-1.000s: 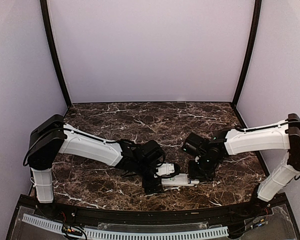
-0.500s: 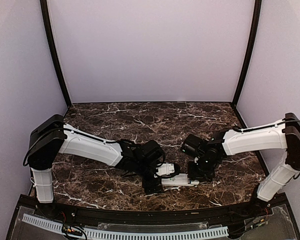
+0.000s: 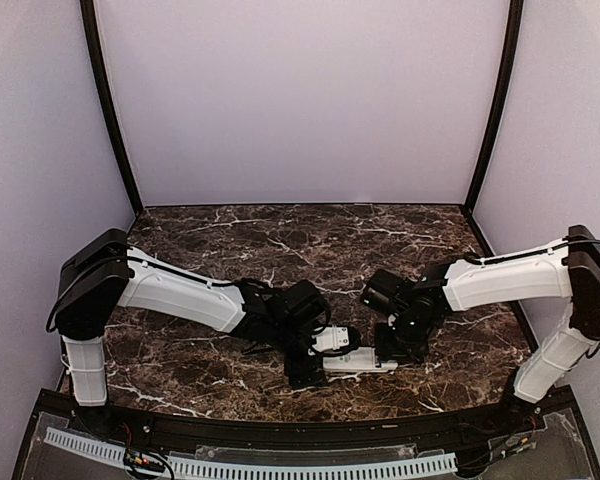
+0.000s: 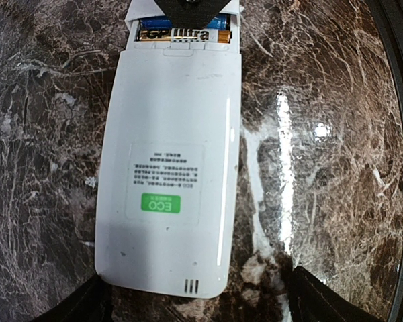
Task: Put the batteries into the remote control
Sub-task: Place the battery cover on the remote control without the battery cover.
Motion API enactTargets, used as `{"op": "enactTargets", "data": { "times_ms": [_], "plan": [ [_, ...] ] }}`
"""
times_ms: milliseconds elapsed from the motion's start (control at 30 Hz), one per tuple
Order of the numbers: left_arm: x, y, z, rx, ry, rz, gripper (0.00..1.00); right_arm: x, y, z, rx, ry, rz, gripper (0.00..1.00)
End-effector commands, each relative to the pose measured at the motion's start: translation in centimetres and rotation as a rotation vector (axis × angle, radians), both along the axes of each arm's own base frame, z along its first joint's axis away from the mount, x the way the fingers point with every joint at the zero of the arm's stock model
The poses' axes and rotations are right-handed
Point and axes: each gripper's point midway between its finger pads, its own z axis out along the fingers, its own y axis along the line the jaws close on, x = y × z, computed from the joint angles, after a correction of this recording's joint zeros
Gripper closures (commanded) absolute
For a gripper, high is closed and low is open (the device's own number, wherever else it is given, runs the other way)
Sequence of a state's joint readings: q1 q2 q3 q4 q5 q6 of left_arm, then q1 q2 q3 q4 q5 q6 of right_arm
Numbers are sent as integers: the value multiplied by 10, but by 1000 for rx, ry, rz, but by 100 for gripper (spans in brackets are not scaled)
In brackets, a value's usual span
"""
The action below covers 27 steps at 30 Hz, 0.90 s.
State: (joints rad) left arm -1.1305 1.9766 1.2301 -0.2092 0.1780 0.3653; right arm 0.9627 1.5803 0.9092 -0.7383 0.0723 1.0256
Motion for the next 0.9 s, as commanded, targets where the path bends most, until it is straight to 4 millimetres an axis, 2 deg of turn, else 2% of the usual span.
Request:
{"op": "enactTargets", "data": {
  "times_ms": [0,667,867],
  "plan": [
    [-11,12,-21,75,45,-19,10,-4,-1,-7,-24,10,19,62],
    [-11,12,-22,74,50,-20,10,-4,0,-4,-25,15,52,57],
    [-12,12,-22,74,50,-22,10,-1,0,11,-22,-11,83,53]
  ]
}}
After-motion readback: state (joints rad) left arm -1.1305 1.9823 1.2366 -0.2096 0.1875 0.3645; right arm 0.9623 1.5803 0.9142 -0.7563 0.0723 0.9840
